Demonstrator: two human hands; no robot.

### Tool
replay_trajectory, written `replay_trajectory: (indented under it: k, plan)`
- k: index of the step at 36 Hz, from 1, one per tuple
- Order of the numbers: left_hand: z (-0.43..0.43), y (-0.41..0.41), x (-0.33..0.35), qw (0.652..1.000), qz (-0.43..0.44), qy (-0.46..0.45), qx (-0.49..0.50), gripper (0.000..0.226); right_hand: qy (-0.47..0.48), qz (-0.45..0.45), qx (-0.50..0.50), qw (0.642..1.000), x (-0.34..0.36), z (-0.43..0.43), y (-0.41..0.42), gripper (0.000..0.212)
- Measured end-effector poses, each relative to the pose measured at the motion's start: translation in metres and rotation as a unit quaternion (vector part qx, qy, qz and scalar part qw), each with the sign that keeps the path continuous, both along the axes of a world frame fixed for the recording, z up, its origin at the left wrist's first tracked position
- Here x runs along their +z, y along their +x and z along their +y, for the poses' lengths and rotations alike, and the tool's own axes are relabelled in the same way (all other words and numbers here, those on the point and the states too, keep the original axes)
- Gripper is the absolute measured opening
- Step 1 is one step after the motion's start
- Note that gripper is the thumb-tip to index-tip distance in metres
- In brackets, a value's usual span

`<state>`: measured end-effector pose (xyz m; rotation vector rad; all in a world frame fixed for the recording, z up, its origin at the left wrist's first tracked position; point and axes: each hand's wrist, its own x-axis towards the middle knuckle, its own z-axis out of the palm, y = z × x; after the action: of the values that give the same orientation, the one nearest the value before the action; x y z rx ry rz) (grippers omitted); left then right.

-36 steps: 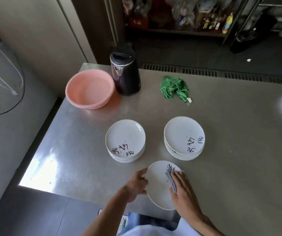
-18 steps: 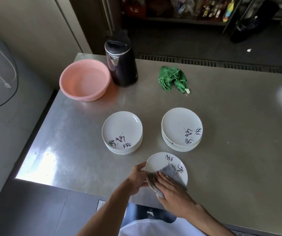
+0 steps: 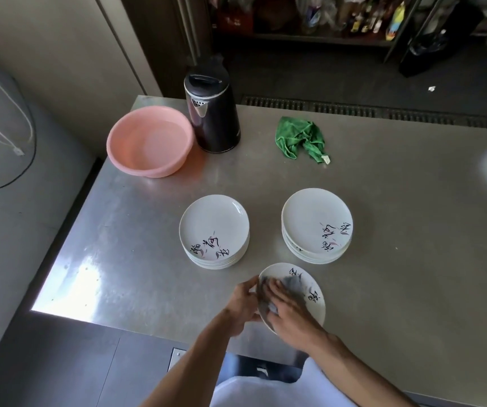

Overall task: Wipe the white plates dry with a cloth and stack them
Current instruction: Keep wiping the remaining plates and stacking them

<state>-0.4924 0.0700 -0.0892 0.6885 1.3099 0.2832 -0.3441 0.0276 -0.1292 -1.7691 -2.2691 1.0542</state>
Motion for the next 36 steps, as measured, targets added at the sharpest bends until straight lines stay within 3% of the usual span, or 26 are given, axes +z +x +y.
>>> replay_trajectory:
  k: [4,8,11,14,18,20,23,25,26,28,31,34,36]
  plan:
    - [-0.004,-0.003,-0.009,0.999,0.015,-0.023,0.033,0.062,0.009,0.074,0.058,0.996,0.017,-0.026,0.014,0.056]
    - [-0.008,-0.001,-0.013,0.998,0.026,-0.035,0.053,0.066,0.036,0.049,0.075,0.995,0.019,-0.049,0.037,0.058]
    - [-0.011,0.003,-0.011,0.997,0.029,-0.030,0.058,0.063,0.041,-0.011,0.011,0.999,0.009,-0.047,0.041,0.056]
    - [-0.015,0.008,-0.007,0.998,0.033,-0.020,0.054,0.061,-0.013,-0.076,-0.076,0.994,-0.006,-0.024,0.033,0.063]
    - [-0.020,0.014,-0.001,0.999,0.030,-0.001,0.030,0.067,-0.067,-0.030,-0.243,0.967,-0.007,0.015,0.005,0.054]
    - [-0.022,0.015,0.001,0.999,0.020,0.002,0.032,0.069,-0.048,0.005,-0.226,0.973,-0.003,0.022,-0.008,0.051]
    - [-0.022,0.010,0.001,0.999,0.011,-0.001,0.048,0.049,-0.050,0.096,-0.094,0.990,0.003,0.010,-0.020,0.050]
    - [-0.023,0.005,-0.002,0.999,0.020,-0.004,0.047,0.049,-0.078,0.147,-0.056,0.984,0.003,0.002,-0.011,0.049]
    - [-0.023,0.003,-0.002,0.999,0.029,-0.005,0.043,0.055,-0.069,0.141,-0.040,0.987,0.001,0.002,-0.002,0.049]
    - [-0.024,-0.001,-0.002,0.999,0.038,-0.005,0.038,0.065,-0.011,0.037,-0.022,0.999,-0.013,0.003,0.016,0.053]
    - [-0.026,-0.003,-0.001,0.999,0.025,-0.006,0.040,0.069,-0.003,-0.105,-0.090,0.990,-0.019,0.002,0.022,0.062]
    - [-0.023,0.002,-0.001,0.999,0.021,0.008,0.045,0.070,0.009,-0.123,-0.120,0.985,-0.013,0.001,0.005,0.064]
    - [-0.022,0.005,-0.001,0.998,0.018,0.008,0.056,0.069,0.042,-0.070,-0.082,0.993,-0.008,-0.005,-0.003,0.056]
